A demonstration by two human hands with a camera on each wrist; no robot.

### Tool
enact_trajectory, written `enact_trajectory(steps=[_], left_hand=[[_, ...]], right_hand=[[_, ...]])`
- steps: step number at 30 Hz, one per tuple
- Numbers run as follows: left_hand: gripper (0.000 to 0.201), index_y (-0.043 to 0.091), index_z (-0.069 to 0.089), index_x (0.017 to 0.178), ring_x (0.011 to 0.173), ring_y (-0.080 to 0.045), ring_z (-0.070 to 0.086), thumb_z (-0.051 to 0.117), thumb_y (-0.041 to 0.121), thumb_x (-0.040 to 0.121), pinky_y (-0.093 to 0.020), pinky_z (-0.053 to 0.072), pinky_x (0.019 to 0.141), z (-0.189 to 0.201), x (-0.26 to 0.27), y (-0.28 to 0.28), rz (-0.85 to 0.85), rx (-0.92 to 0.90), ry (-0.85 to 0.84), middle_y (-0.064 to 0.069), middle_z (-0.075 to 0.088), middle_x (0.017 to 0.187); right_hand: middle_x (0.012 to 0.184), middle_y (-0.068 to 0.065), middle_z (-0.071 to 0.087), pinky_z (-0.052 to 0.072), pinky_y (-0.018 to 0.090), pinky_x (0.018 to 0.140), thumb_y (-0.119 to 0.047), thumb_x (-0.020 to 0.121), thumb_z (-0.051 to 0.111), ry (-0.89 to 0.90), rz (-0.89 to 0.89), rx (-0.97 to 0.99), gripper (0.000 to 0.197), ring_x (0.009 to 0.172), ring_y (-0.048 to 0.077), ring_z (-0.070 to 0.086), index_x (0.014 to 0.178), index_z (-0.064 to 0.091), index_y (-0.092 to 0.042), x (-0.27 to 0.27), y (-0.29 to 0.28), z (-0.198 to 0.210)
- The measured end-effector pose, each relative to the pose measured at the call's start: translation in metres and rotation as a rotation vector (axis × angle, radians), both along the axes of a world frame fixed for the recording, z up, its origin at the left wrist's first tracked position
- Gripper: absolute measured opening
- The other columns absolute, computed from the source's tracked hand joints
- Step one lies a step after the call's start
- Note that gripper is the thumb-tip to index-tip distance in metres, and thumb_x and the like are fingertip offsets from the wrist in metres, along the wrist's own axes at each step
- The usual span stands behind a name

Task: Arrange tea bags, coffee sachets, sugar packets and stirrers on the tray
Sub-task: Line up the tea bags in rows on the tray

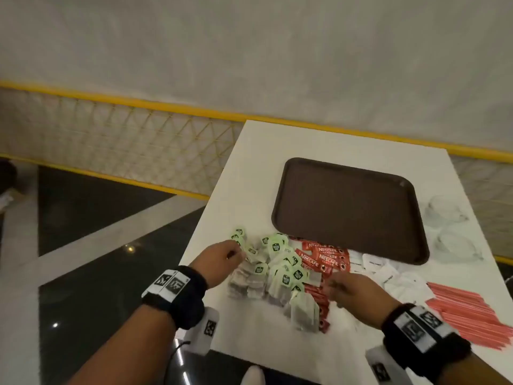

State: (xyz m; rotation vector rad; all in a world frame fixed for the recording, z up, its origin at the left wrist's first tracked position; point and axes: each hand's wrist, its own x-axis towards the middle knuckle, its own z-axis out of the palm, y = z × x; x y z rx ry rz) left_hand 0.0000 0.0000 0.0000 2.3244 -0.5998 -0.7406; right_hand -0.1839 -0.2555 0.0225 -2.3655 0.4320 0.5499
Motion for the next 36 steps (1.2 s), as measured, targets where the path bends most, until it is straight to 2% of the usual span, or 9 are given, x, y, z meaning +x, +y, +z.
enact_trajectory(steps=[2, 6, 9, 12, 16, 19, 24, 30, 36], left_hand=[[0.024, 0.025, 0.050, 0.074, 0.071, -0.015, 0.053, 0.054, 0.031, 0.097, -0.029, 0.041, 0.067, -0.011, 0.009, -0.002, 0.009, 0.004, -0.044, 0.005, 0.057, 0.075], [0.006, 0.022, 0.058, 0.097, 0.091, -0.020, 0.058, 0.057, 0.026, 0.093, -0.033, 0.048, 0.084, -0.029, 0.012, -0.010, -0.021, 0.094, -0.041, -0.003, 0.058, 0.105], [0.027, 0.015, 0.055, 0.114, 0.103, -0.027, 0.057, 0.058, 0.031, 0.092, -0.039, 0.047, 0.093, -0.037, 0.011, -0.016, 0.011, 0.182, -0.093, -0.008, 0.052, 0.116], [0.043, 0.010, 0.049, 0.123, 0.111, -0.033, 0.055, 0.057, 0.040, 0.092, -0.042, 0.045, 0.096, -0.041, 0.012, -0.021, 0.035, 0.256, -0.063, -0.014, 0.052, 0.123], [0.051, 0.007, 0.050, 0.120, 0.106, -0.032, 0.058, 0.061, 0.045, 0.088, -0.035, 0.045, 0.083, -0.039, 0.012, -0.024, 0.025, 0.345, 0.031, -0.015, 0.057, 0.118], [0.030, 0.012, 0.051, 0.088, 0.085, -0.029, 0.057, 0.065, 0.038, 0.089, -0.030, 0.038, 0.067, -0.036, 0.009, -0.026, -0.008, 0.294, 0.027, -0.014, 0.063, 0.095], [0.041, 0.018, 0.037, 0.061, 0.065, -0.023, 0.043, 0.069, 0.028, 0.085, -0.030, 0.029, 0.053, -0.038, 0.009, -0.025, 0.030, 0.215, 0.042, 0.001, 0.040, 0.060], [0.028, 0.011, 0.047, 0.065, 0.064, -0.022, 0.043, 0.061, 0.016, 0.088, -0.029, 0.030, 0.053, -0.032, 0.014, -0.021, 0.015, 0.129, 0.065, -0.004, 0.044, 0.064], [0.026, 0.016, 0.038, 0.072, 0.069, -0.022, 0.042, 0.053, 0.019, 0.093, -0.030, 0.030, 0.055, -0.028, 0.018, -0.015, 0.006, 0.087, 0.101, -0.001, 0.043, 0.071]], right_hand=[[0.092, -0.014, 0.063, 0.046, 0.017, 0.071, -0.034, 0.097, 0.055, -0.029, -0.031, -0.035, 0.010, 0.084, 0.002, 0.059, 0.099, 0.064, -0.030, 0.022, 0.005, -0.007], [0.117, -0.008, 0.058, 0.047, 0.026, 0.086, -0.036, 0.092, 0.061, -0.024, -0.018, -0.067, 0.032, 0.099, 0.008, 0.057, 0.123, 0.057, -0.032, 0.051, 0.027, -0.019], [0.138, 0.001, 0.046, 0.041, 0.032, 0.102, -0.034, 0.089, 0.064, 0.006, 0.023, -0.120, 0.054, 0.123, 0.018, 0.048, 0.139, 0.044, -0.028, 0.059, 0.041, -0.030], [0.143, 0.007, 0.040, 0.036, 0.034, 0.105, -0.032, 0.086, 0.066, 0.017, 0.037, -0.177, 0.062, 0.131, 0.025, 0.041, 0.142, 0.040, -0.023, 0.066, 0.052, -0.038], [0.131, 0.005, 0.044, 0.044, 0.035, 0.096, -0.033, 0.080, 0.073, 0.007, -0.020, -0.206, 0.058, 0.116, 0.023, 0.050, 0.132, 0.048, -0.023, 0.070, 0.057, -0.048], [0.117, 0.000, 0.045, 0.045, 0.032, 0.089, -0.031, 0.078, 0.076, -0.014, -0.039, -0.210, 0.046, 0.104, 0.019, 0.050, 0.117, 0.053, -0.022, 0.071, 0.058, -0.049], [0.096, -0.004, 0.055, 0.046, 0.031, 0.076, -0.023, 0.077, 0.075, -0.078, -0.101, -0.188, 0.026, 0.092, 0.018, 0.053, 0.094, 0.056, -0.022, 0.071, 0.056, -0.052], [0.086, -0.006, 0.060, 0.042, 0.026, 0.064, -0.016, 0.081, 0.068, -0.126, -0.107, -0.110, 0.012, 0.082, 0.016, 0.054, 0.085, 0.059, -0.021, 0.070, 0.052, -0.046], [0.081, -0.002, 0.061, 0.047, 0.029, 0.063, -0.016, 0.084, 0.067, -0.139, -0.170, -0.019, 0.012, 0.072, 0.014, 0.055, 0.088, 0.057, -0.022, 0.070, 0.049, -0.031]])
